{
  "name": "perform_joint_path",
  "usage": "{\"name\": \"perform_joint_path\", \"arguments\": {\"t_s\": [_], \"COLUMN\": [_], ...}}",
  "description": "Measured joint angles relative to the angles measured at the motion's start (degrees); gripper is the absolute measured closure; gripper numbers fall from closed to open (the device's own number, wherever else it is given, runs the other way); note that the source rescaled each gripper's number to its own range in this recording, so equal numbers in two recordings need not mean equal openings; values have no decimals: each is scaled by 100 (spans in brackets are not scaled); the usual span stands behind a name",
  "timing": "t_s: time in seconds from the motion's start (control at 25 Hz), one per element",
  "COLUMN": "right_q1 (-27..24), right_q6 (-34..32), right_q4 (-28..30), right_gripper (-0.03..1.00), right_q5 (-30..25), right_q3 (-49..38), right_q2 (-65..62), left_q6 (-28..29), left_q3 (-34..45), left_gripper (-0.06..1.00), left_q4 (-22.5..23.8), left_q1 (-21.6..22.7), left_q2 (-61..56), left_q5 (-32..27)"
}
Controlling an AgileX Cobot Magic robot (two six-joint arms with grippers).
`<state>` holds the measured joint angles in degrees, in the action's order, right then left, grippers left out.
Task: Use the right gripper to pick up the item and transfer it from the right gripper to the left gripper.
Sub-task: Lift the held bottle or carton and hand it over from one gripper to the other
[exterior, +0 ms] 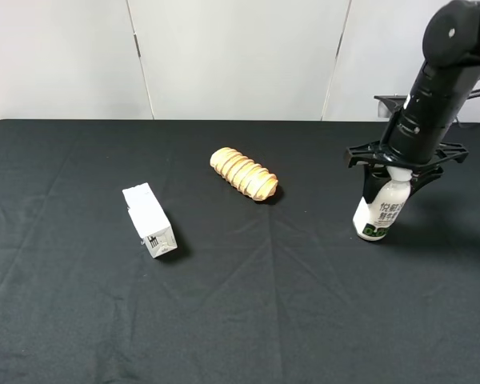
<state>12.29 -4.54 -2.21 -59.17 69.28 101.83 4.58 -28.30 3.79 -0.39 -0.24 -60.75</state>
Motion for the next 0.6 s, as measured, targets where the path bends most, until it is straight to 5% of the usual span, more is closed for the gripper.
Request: {"name": "perform_joint_path", "arguments": {"t_s": [0.6], "right_q1": [0], "right_q6": [125], "right_q4": [-716], "right_gripper": [95], "right_q5": [-1012], "right_q3": [1307], "right_q2": [-846], "left_q6": [0], "left_q3": [0], "left_gripper": [-5], "left_q4": [0], "left_q1": [0], "left_q2": [0], "left_q5": [0]}}
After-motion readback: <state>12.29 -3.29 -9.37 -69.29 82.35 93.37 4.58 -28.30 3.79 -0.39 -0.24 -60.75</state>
